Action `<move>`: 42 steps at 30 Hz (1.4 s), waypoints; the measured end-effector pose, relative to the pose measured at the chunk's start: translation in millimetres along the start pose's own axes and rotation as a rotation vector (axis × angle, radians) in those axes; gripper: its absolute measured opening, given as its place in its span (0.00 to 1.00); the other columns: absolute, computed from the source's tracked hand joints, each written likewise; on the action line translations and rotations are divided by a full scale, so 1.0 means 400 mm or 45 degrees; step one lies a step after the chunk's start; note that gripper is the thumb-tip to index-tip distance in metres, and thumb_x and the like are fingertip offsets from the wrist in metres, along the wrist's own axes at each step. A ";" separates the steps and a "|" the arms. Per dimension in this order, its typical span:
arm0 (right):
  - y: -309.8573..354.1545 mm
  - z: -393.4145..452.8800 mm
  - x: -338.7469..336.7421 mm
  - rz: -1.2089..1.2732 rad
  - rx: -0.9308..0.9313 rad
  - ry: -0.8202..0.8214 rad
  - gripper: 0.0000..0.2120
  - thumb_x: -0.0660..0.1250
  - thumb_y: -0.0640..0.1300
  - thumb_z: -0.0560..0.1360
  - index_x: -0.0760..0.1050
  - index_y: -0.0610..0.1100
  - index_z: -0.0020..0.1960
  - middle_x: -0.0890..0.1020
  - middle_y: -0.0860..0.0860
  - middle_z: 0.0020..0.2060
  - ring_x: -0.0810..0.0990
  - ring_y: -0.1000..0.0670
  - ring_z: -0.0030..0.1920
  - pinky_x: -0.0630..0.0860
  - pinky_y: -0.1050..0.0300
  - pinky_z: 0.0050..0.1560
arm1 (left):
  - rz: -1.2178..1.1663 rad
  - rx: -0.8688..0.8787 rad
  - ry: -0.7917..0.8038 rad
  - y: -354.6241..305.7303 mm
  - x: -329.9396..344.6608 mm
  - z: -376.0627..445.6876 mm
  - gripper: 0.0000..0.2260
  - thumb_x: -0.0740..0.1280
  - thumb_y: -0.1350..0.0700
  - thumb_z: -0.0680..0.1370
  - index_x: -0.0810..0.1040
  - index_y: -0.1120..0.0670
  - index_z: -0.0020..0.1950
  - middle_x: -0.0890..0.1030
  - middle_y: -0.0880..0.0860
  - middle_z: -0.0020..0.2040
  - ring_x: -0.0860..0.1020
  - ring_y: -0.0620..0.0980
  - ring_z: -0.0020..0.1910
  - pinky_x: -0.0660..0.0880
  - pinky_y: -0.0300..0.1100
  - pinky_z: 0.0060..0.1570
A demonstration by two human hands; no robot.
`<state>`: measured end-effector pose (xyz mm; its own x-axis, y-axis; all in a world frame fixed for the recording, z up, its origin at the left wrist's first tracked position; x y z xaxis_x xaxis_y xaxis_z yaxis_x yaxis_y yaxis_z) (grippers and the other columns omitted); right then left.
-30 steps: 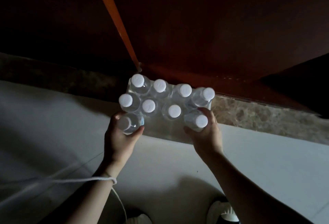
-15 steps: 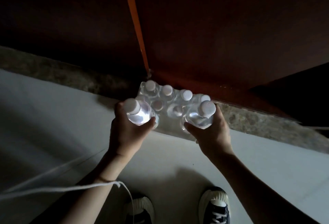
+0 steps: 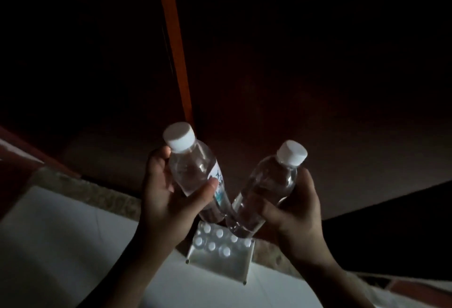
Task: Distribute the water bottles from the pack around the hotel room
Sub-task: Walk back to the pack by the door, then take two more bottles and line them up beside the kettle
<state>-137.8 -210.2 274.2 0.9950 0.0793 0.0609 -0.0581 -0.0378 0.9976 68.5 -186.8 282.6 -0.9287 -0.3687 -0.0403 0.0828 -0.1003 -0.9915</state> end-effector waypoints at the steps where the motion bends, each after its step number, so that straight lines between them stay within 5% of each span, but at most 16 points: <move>1: 0.100 0.004 0.002 0.010 -0.049 -0.007 0.25 0.78 0.34 0.61 0.73 0.43 0.54 0.82 0.42 0.46 0.83 0.40 0.45 0.82 0.40 0.45 | -0.034 0.029 -0.016 -0.092 0.004 0.014 0.28 0.75 0.53 0.65 0.71 0.58 0.62 0.83 0.48 0.53 0.82 0.42 0.52 0.77 0.34 0.50; 5: 0.477 0.009 -0.002 -0.022 -0.236 0.054 0.26 0.77 0.39 0.62 0.75 0.42 0.58 0.84 0.50 0.45 0.83 0.52 0.45 0.80 0.58 0.43 | -0.168 0.111 -0.146 -0.451 0.018 0.056 0.23 0.71 0.48 0.66 0.74 0.45 0.60 0.83 0.48 0.55 0.82 0.47 0.55 0.80 0.43 0.51; 10: 0.897 -0.026 -0.002 0.004 -0.455 0.102 0.29 0.73 0.47 0.63 0.74 0.39 0.63 0.84 0.53 0.43 0.83 0.55 0.43 0.79 0.61 0.43 | -0.300 0.168 -0.105 -0.847 0.007 0.091 0.29 0.70 0.43 0.66 0.74 0.56 0.64 0.81 0.61 0.57 0.81 0.64 0.56 0.80 0.61 0.51; 16: 1.269 -0.133 0.013 0.106 -0.551 0.252 0.24 0.69 0.48 0.70 0.71 0.53 0.65 0.84 0.60 0.47 0.84 0.57 0.50 0.79 0.65 0.42 | -0.354 0.414 0.081 -1.247 0.004 0.063 0.29 0.68 0.44 0.66 0.74 0.61 0.60 0.84 0.54 0.41 0.83 0.52 0.37 0.79 0.43 0.33; 18: 1.352 -0.161 0.023 0.123 -0.560 0.263 0.21 0.69 0.52 0.69 0.73 0.59 0.62 0.84 0.58 0.50 0.84 0.54 0.53 0.82 0.57 0.45 | -0.412 0.465 0.183 -1.345 0.008 0.052 0.27 0.68 0.45 0.66 0.75 0.60 0.59 0.83 0.54 0.40 0.83 0.50 0.34 0.78 0.41 0.31; 21: 1.446 -0.192 0.044 0.132 -0.590 0.243 0.20 0.70 0.56 0.65 0.75 0.63 0.57 0.84 0.54 0.52 0.83 0.47 0.55 0.82 0.46 0.54 | -0.484 0.510 0.313 -1.455 0.014 0.036 0.20 0.67 0.48 0.69 0.75 0.60 0.56 0.83 0.54 0.38 0.81 0.50 0.31 0.77 0.43 0.29; 27: 1.546 -0.271 0.029 0.086 -0.663 0.054 0.20 0.70 0.50 0.69 0.73 0.54 0.60 0.83 0.43 0.52 0.85 0.42 0.52 0.84 0.48 0.49 | -0.522 0.508 0.597 -1.576 0.063 0.031 0.27 0.67 0.44 0.68 0.74 0.64 0.56 0.82 0.58 0.41 0.81 0.56 0.35 0.77 0.48 0.32; 32: 1.582 -0.370 -0.117 0.066 -0.708 -0.268 0.20 0.67 0.45 0.71 0.72 0.47 0.62 0.83 0.46 0.46 0.85 0.46 0.42 0.81 0.52 0.41 | -0.610 0.480 0.838 -1.613 0.202 -0.018 0.19 0.66 0.43 0.68 0.77 0.53 0.52 0.83 0.55 0.43 0.81 0.54 0.36 0.77 0.50 0.33; 42: 1.624 -0.857 -0.530 0.036 -0.873 -1.047 0.19 0.71 0.41 0.67 0.73 0.43 0.57 0.81 0.49 0.38 0.82 0.49 0.34 0.81 0.52 0.30 | -0.745 0.360 1.570 -1.710 0.660 -0.454 0.27 0.70 0.44 0.64 0.76 0.59 0.57 0.84 0.55 0.40 0.82 0.53 0.32 0.77 0.48 0.32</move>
<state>-414.3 90.0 920.5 0.7270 -0.6182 0.2988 0.1393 0.5590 0.8174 -298.9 -47.8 927.6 -0.5572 0.8188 0.1382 -0.4917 -0.1912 -0.8495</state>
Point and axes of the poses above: each hand's wrist, its own z-axis towards the middle knuckle, its own x-axis out of the palm, y = z × x, the point moved 3 cm from there along z, towards the middle knuckle
